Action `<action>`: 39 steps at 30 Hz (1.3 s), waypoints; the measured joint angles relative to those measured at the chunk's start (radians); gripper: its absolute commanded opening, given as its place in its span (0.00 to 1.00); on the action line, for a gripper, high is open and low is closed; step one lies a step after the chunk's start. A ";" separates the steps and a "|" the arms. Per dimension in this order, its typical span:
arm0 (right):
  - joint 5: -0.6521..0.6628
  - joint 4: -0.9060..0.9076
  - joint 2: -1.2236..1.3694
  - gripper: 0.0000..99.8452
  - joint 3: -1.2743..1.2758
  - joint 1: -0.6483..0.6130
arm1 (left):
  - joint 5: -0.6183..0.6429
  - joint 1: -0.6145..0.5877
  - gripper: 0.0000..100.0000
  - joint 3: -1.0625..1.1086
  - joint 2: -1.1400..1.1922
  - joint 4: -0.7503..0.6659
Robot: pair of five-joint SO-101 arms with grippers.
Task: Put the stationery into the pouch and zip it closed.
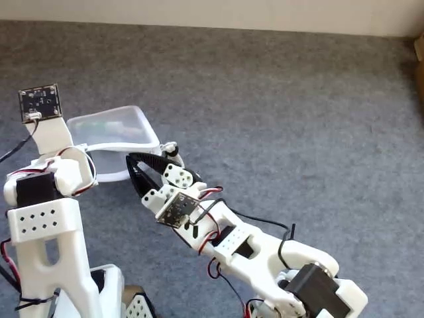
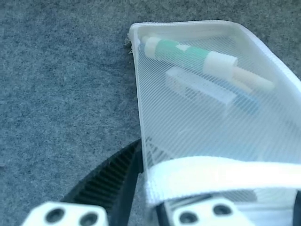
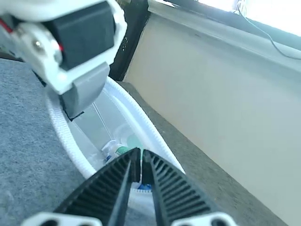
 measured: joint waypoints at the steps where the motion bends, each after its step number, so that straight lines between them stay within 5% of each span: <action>1: 0.000 0.000 -0.003 0.00 0.002 -0.006 | 0.000 0.000 0.01 0.000 0.000 0.000; 6: 0.002 0.012 -0.120 0.00 0.052 -0.021 | 0.000 0.000 0.01 0.021 -0.003 -0.018; 27: 0.005 0.657 -0.773 0.00 0.327 0.035 | 0.000 0.000 0.01 0.049 -0.005 -0.068; 39: -0.252 0.884 -0.671 0.08 0.218 0.186 | 0.000 0.000 0.01 0.049 -0.005 -0.068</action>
